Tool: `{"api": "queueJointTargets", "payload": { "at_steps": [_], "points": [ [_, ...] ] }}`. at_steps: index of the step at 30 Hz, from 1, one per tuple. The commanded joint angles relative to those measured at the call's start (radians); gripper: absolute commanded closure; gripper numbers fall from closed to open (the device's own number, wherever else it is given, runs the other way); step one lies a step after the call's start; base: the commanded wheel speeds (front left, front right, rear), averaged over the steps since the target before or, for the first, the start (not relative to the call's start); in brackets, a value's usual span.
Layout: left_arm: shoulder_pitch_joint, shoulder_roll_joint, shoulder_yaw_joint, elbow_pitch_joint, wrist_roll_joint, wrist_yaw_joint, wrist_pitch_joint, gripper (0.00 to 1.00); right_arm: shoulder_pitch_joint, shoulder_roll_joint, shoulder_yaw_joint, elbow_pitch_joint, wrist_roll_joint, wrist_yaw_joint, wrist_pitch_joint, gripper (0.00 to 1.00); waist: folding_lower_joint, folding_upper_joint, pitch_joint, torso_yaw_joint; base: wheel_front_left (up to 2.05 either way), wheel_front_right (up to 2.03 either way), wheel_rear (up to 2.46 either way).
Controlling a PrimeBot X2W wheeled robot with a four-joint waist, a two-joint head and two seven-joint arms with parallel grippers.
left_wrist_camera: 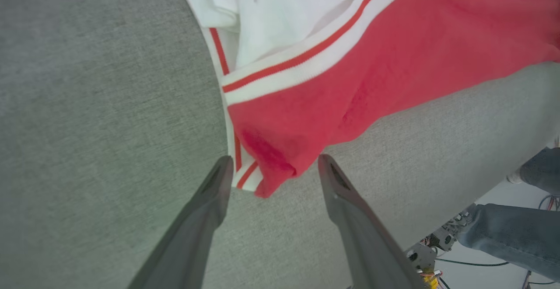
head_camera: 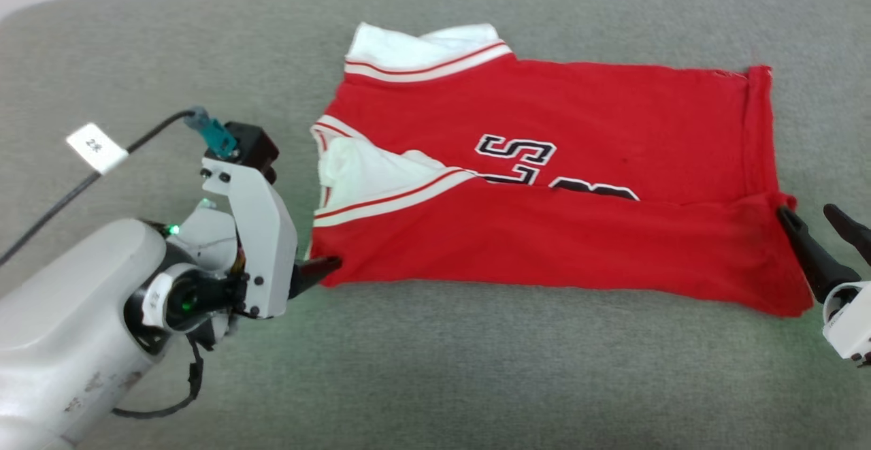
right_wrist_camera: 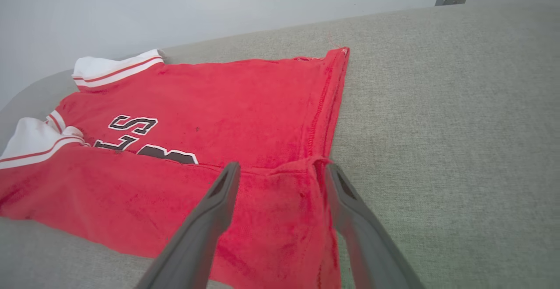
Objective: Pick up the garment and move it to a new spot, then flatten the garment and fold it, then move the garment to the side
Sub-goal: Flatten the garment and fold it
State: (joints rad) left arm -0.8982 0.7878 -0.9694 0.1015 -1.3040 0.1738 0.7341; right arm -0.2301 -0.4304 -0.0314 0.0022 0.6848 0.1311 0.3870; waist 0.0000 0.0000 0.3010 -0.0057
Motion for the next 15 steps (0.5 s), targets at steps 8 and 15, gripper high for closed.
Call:
{"api": "queueJointTargets", "payload": {
  "at_steps": [8, 15],
  "points": [
    [0.072, -0.035, 0.017, 0.164, -0.072, -0.046, -0.027, 0.0, -0.028, 0.003, 0.021, 0.002, 0.019, -0.001, -0.023, 0.0, 0.0, 0.0, 0.062, -0.082, 0.0, 0.0, 0.0],
    [0.097, -0.068, 0.019, 0.209, -0.117, -0.103, -0.022, 0.76, -0.026, -0.028, 0.023, -0.006, 0.029, -0.001, -0.014, 0.0, 0.0, 0.0, 0.071, -0.093, 0.0, 0.0, 0.0]
  ]
}}
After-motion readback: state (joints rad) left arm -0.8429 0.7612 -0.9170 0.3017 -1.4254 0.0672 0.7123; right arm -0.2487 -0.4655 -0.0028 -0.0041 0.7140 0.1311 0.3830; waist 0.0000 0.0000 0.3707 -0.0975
